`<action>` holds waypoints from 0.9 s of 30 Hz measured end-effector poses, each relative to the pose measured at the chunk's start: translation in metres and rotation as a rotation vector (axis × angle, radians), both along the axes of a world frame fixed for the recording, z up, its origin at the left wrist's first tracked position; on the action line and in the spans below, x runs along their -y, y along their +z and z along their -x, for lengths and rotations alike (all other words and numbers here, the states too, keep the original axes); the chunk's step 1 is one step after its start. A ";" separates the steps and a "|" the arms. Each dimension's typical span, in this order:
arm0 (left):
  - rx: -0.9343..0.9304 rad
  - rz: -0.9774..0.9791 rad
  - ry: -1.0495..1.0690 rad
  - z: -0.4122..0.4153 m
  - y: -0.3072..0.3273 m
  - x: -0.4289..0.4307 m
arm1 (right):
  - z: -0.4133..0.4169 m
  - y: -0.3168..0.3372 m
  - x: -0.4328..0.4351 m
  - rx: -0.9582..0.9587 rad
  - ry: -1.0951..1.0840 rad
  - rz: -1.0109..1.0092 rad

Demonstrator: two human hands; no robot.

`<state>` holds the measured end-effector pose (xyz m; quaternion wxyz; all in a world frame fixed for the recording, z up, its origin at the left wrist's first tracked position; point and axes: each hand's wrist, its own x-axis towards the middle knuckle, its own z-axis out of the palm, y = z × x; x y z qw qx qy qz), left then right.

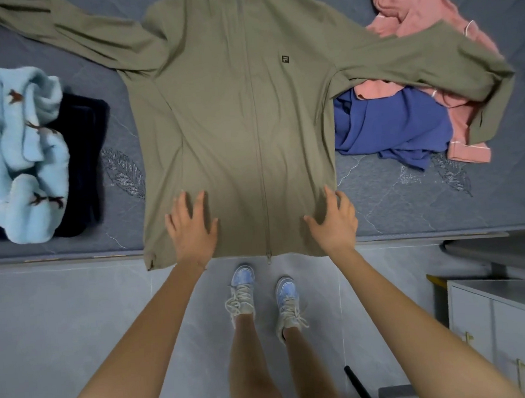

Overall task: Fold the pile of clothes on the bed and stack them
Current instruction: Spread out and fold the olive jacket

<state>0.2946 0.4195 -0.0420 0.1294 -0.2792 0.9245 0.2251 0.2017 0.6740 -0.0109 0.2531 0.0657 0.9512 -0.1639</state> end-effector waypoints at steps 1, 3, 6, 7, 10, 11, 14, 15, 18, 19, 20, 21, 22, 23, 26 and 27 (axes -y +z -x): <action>-0.009 0.007 -0.054 0.009 0.003 -0.003 | 0.007 0.003 0.003 0.002 -0.004 0.006; -0.032 0.026 -0.148 0.028 0.010 -0.006 | 0.022 0.010 0.008 -0.011 -0.020 0.015; -0.051 0.051 -0.250 0.058 0.023 -0.005 | 0.047 0.023 0.014 -0.066 0.011 -0.001; -0.073 0.066 -0.279 0.068 0.027 -0.004 | 0.056 0.028 0.015 -0.079 0.013 -0.006; -0.101 0.102 -0.348 0.098 0.042 -0.003 | 0.083 0.043 0.015 -0.105 0.009 -0.007; -0.097 0.105 -0.360 0.108 0.046 -0.004 | 0.092 0.047 0.014 -0.116 0.007 -0.004; -0.106 0.102 -0.373 0.141 0.059 -0.016 | 0.119 0.060 0.002 -0.164 0.000 -0.011; -0.112 0.103 -0.379 0.154 0.063 -0.022 | 0.130 0.062 -0.003 -0.181 -0.005 -0.013; -0.135 0.111 -0.399 0.193 0.069 -0.048 | 0.162 0.064 -0.022 -0.209 -0.004 -0.031; -0.135 0.108 -0.405 0.206 0.070 -0.057 | 0.172 0.064 -0.030 -0.212 0.003 -0.034; -0.132 0.103 -0.409 0.218 0.071 -0.066 | 0.181 0.063 -0.038 -0.210 0.012 -0.034; -0.122 0.095 -0.408 0.229 0.071 -0.076 | 0.190 0.062 -0.046 -0.206 0.022 -0.031; -0.112 0.090 -0.406 0.241 0.071 -0.085 | 0.199 0.061 -0.054 -0.202 0.029 -0.026; -0.101 0.089 -0.407 0.252 0.071 -0.095 | 0.209 0.061 -0.062 -0.200 0.035 -0.021; -0.085 0.100 -0.414 0.286 0.070 -0.122 | 0.241 0.062 -0.087 -0.178 0.053 -0.002; -0.081 0.096 -0.409 0.298 0.071 -0.132 | 0.252 0.063 -0.094 -0.168 0.057 0.009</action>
